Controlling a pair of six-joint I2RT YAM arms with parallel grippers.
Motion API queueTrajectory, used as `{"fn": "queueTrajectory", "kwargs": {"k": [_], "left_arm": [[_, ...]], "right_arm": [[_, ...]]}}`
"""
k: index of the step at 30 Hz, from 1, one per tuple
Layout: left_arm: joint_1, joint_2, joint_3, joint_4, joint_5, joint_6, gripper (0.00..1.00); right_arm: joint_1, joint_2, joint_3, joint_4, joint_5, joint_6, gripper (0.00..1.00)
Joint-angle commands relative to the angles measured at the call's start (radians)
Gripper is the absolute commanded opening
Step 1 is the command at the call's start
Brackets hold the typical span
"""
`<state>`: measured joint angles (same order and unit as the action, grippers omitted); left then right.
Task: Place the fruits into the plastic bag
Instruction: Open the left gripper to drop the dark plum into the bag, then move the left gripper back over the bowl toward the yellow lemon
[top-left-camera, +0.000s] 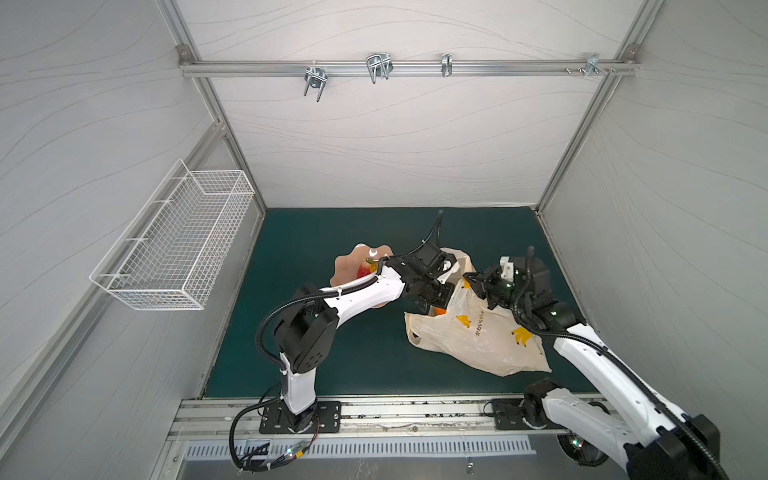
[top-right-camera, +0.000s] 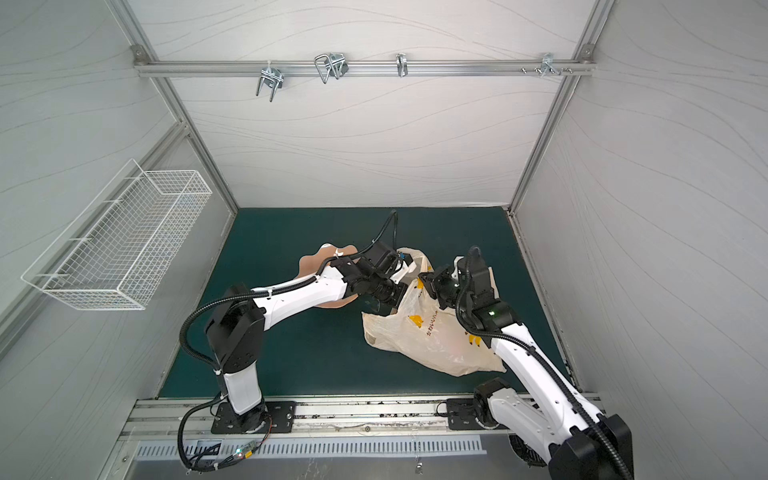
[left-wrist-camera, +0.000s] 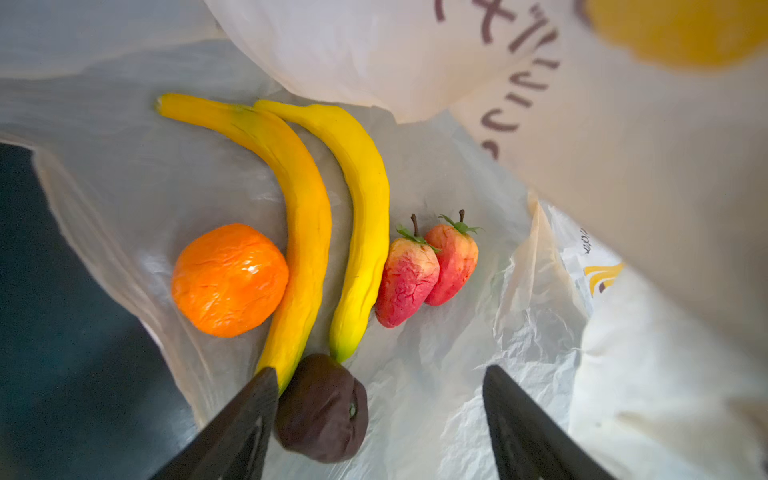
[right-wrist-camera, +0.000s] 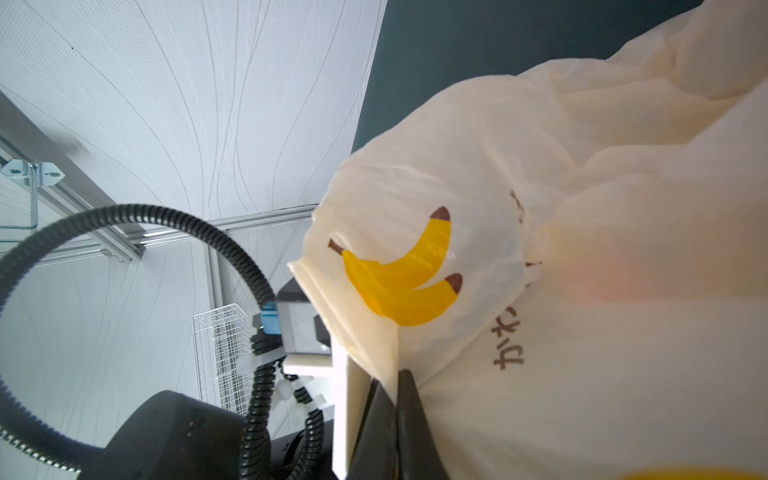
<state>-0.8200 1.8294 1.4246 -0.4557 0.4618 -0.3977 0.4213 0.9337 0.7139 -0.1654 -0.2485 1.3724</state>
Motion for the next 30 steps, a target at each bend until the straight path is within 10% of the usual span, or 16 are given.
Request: {"fn": "queueTrajectory", "kwargs": {"k": [1,30], "left_arm": [[0.024,-0.051,-0.031,-0.011,-0.041,-0.009,0.79],[0.248,-0.325,-0.197,-0.221,-0.386,0.004,0.79]], "right_arm": [[0.007,-0.008,-0.007,0.009,0.005,0.018,0.0],[0.007,-0.041,-0.016,-0.028,0.017,0.015,0.0]]}}
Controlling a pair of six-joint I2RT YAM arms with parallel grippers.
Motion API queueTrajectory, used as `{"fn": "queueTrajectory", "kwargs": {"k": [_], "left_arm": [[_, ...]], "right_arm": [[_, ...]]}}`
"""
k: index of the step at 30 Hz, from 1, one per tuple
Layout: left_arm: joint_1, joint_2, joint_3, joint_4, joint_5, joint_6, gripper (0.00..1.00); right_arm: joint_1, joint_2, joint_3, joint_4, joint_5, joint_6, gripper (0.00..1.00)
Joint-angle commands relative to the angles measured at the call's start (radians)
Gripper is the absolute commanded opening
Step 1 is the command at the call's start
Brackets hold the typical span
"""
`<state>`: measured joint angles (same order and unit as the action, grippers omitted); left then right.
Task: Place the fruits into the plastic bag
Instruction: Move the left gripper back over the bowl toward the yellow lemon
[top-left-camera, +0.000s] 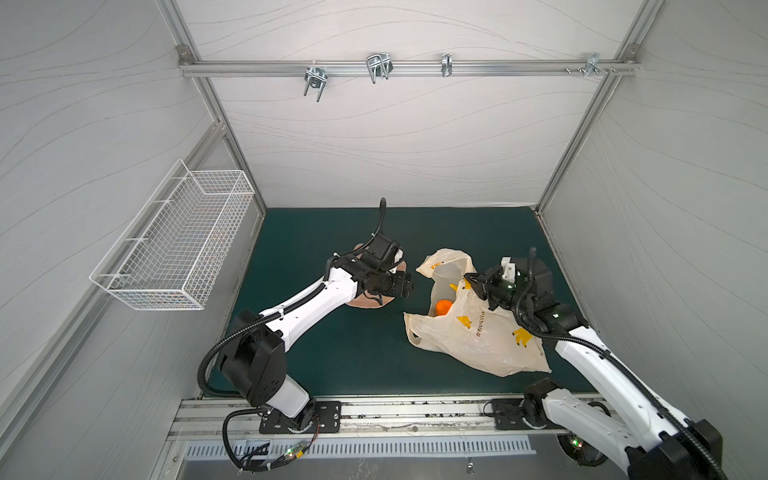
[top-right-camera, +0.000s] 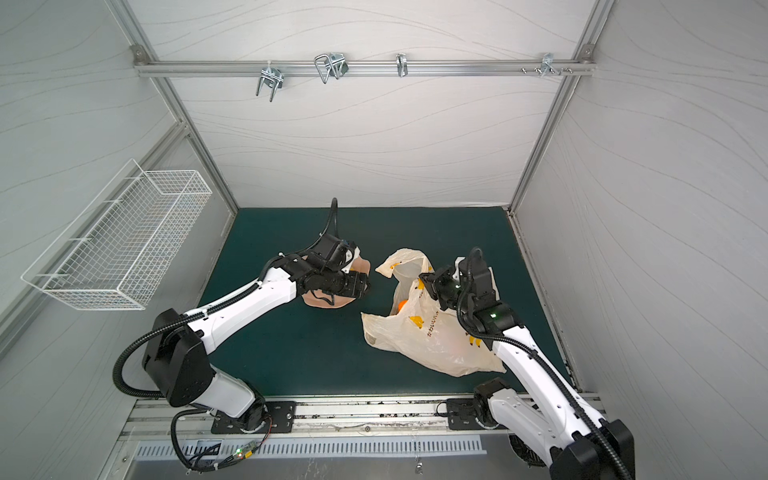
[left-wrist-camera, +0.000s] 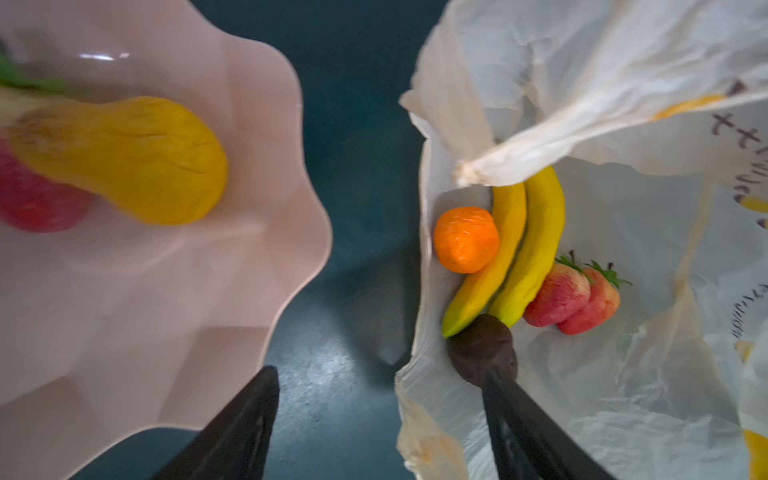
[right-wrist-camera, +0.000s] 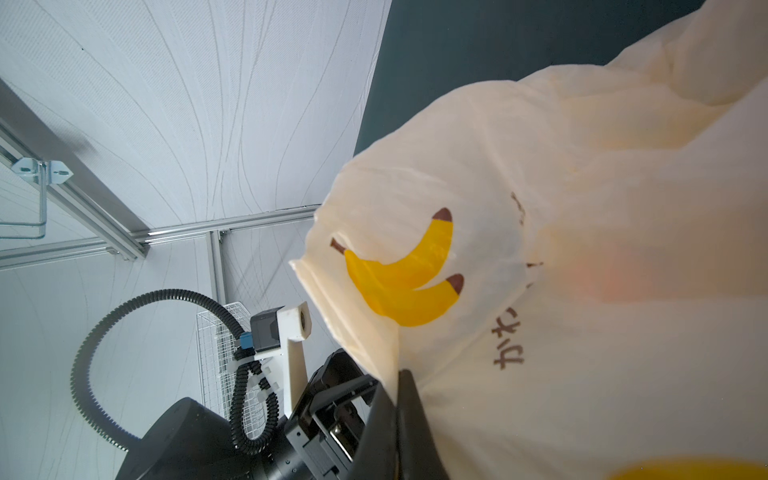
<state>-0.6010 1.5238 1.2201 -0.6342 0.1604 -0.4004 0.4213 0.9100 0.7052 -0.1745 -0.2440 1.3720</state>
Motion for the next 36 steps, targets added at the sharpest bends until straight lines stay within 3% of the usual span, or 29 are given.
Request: {"fn": "queueTrajectory", "kwargs": {"k": [1,12,21,36], "left_arm": [[0.044,-0.02,0.007,-0.055,-0.099,0.012,0.79],[0.137,0.016,0.03,-0.107,-0.191,0.076,0.92],[0.151,0.102,0.08,-0.064,-0.173,0.014,0.95],[0.158,0.294,0.183,-0.018,-0.115,-0.161,0.94]], "right_arm": [[0.007,-0.018,-0.007,-0.019,0.012,0.016,0.0],[0.007,-0.016,-0.006,-0.02,0.012,0.014,0.0],[0.007,-0.021,-0.007,-0.02,0.011,0.013,0.0],[0.007,-0.02,-0.006,-0.018,0.014,0.013,0.0]]}}
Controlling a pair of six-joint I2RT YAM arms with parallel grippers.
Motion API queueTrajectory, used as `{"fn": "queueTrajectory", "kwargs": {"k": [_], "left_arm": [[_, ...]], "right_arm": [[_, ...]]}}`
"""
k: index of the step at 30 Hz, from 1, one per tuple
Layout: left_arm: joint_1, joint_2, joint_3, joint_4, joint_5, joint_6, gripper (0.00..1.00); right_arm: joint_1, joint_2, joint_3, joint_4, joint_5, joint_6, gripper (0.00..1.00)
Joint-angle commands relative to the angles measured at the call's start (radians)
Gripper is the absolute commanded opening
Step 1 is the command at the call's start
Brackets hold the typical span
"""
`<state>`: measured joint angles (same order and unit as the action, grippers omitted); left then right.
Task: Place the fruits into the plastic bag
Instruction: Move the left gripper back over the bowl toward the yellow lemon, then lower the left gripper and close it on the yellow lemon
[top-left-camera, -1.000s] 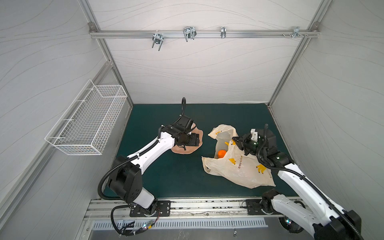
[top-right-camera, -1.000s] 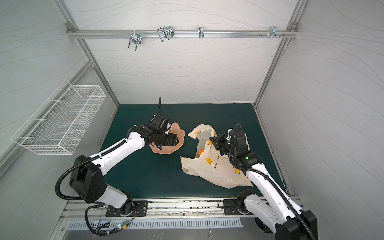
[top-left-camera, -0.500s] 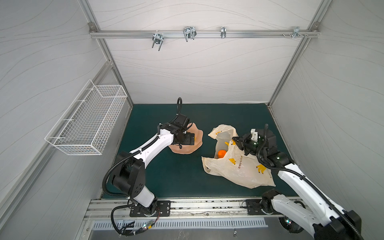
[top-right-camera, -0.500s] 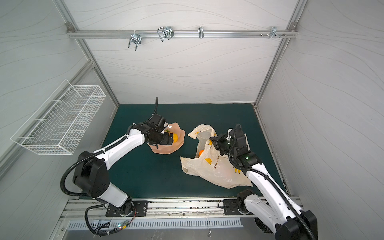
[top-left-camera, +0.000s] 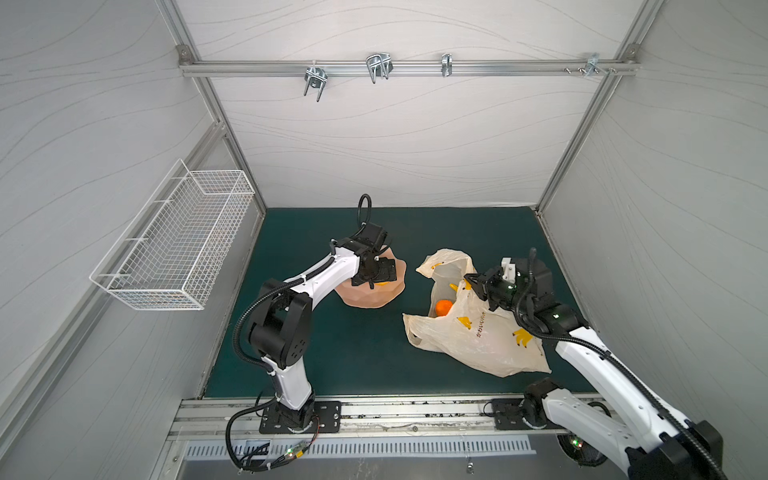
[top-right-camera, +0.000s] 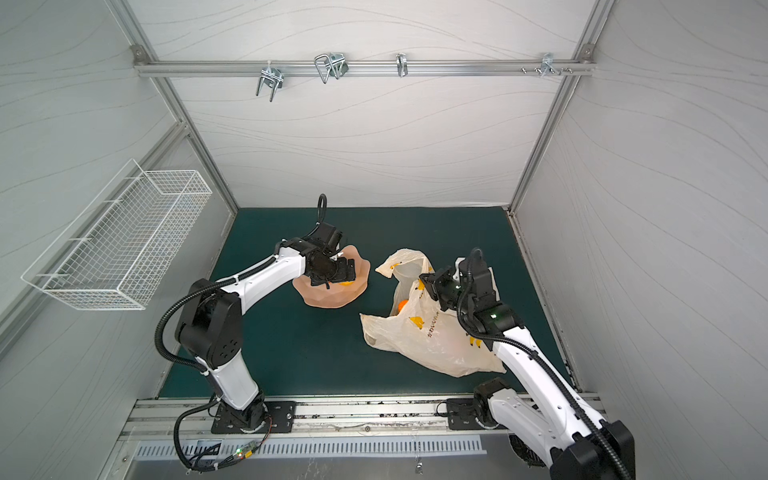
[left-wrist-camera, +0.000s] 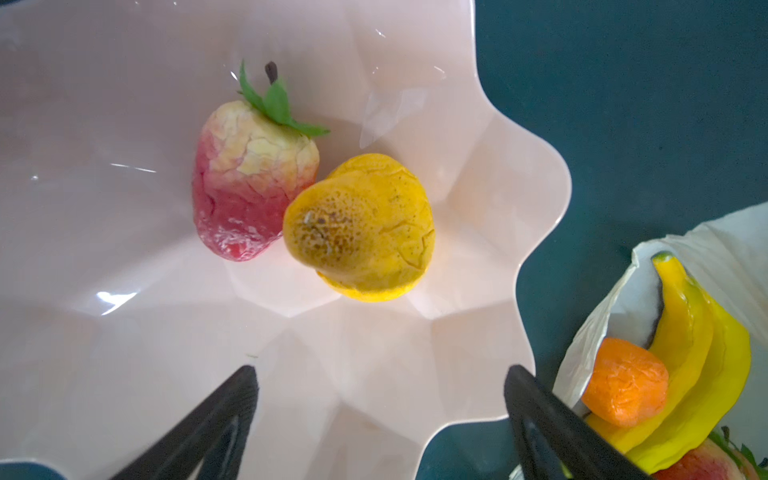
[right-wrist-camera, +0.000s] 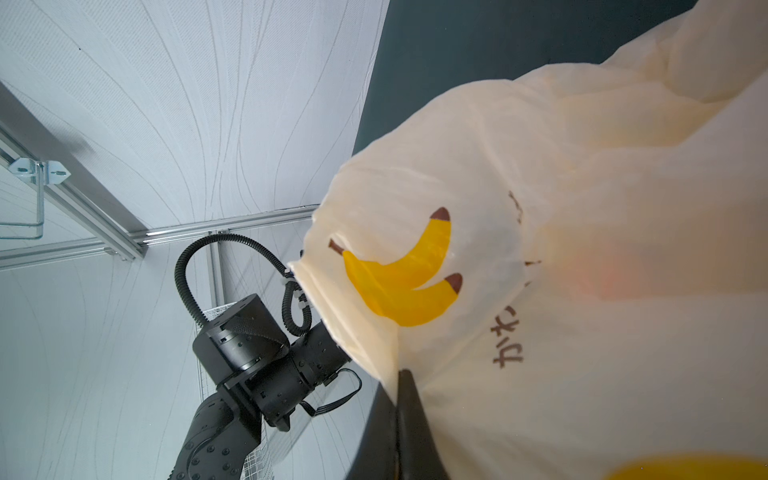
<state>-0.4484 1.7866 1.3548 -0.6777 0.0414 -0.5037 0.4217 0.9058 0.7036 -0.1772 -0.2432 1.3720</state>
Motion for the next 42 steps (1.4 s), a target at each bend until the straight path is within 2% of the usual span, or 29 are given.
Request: {"fn": "queueTrajectory", "kwargs": {"k": [1,15,27,42], "left_arm": [[0.005,0.044,0.054,0.027,-0.006,-0.068,0.93],[0.01,0.134,0.027,0.158,-0.019,-0.164,0.88],[0.015,0.185,0.041,0.155,-0.057,-0.161,0.82],[0.019,0.186,0.056,0.148,-0.063,-0.117,0.64]], "right_arm": [[0.007,-0.015,-0.006,-0.015,0.014,0.013,0.0],[0.007,-0.021,0.004,-0.025,0.011,0.006,0.0],[0.006,-0.028,0.001,-0.035,0.017,0.005,0.0],[0.006,-0.019,0.0,-0.027,0.017,0.007,0.0]]}}
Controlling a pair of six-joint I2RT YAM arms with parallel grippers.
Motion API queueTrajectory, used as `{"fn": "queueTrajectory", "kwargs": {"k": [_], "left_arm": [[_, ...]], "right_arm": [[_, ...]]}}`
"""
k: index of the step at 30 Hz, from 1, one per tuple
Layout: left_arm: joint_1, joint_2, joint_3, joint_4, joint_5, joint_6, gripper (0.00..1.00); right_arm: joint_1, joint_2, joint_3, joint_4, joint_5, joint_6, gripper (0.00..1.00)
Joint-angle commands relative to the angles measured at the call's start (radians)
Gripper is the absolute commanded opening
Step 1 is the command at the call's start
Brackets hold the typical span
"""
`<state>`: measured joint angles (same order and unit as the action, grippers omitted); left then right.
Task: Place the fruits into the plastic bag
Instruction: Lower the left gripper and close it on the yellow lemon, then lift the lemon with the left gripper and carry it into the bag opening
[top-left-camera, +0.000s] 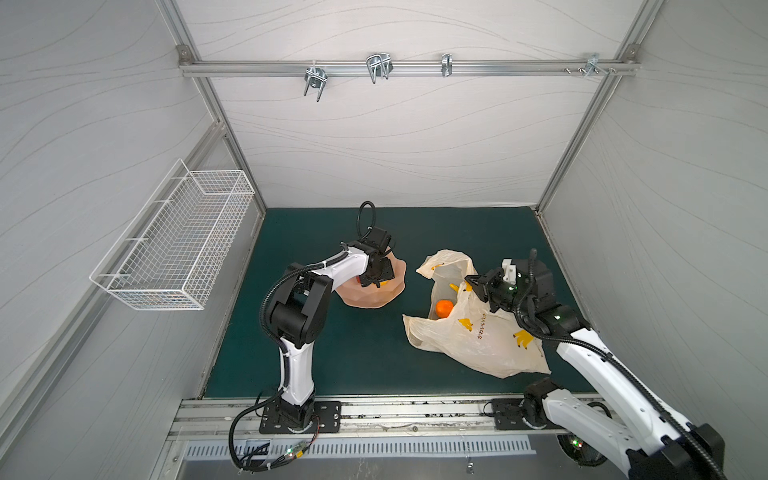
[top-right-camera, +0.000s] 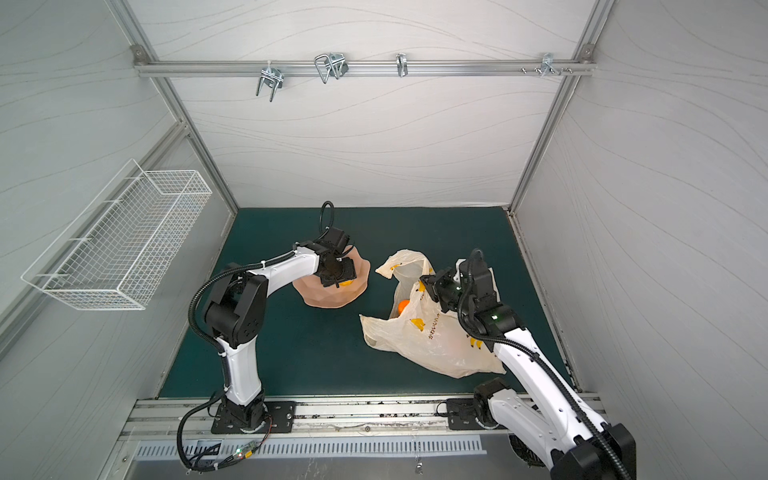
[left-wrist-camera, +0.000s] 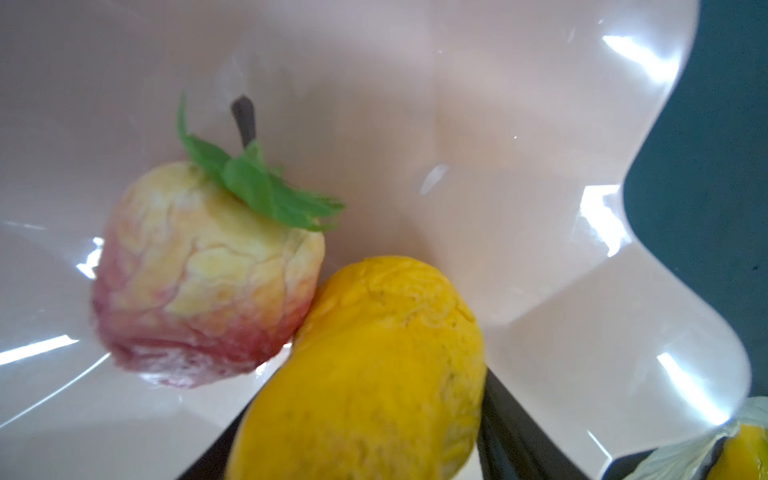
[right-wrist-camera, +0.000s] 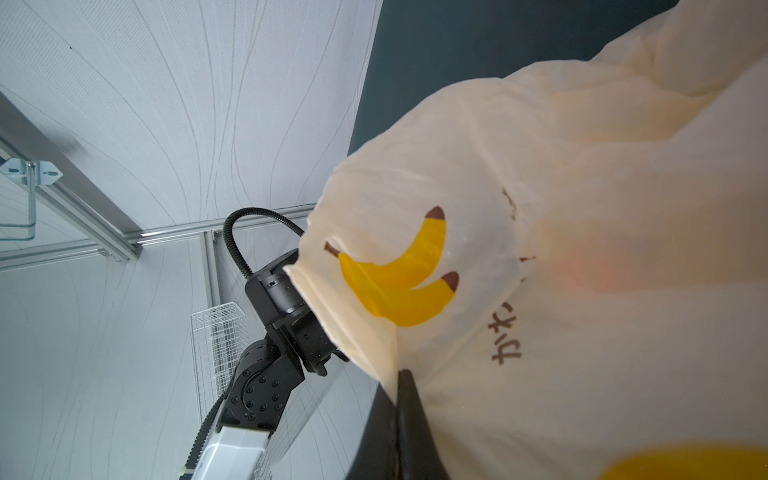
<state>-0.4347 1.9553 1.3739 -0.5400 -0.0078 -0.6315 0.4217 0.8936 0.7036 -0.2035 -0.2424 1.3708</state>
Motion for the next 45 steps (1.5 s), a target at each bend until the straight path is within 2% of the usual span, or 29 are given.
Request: {"fn": "queueTrajectory", "kwargs": {"k": [1,13,23,26,32,45], "left_arm": [[0.006,0.015,0.037,0.01,-0.013,0.016,0.64],[0.006,-0.134,-0.03,0.024,0.007,0.069,0.57],[0.007,-0.269,-0.084,0.025,0.079,0.107,0.55],[0.006,-0.302,-0.102,0.039,0.137,0.112,0.53],[0.007,-0.362,-0.179,0.129,0.325,0.104,0.53],[0.005,-0.439,-0.372,0.354,0.62,0.075,0.5]], "right_arm": [[0.006,-0.008,-0.001,-0.001,0.017,0.008,0.0],[0.006,-0.011,-0.003,-0.001,0.02,0.009,0.0],[0.006,-0.002,-0.002,0.003,0.014,0.01,0.0],[0.007,0.0,-0.002,0.003,0.014,0.01,0.0],[0.006,0.001,-0.002,0.005,0.015,0.01,0.0],[0.005,0.002,-0.005,0.01,0.017,0.013,0.0]]}}
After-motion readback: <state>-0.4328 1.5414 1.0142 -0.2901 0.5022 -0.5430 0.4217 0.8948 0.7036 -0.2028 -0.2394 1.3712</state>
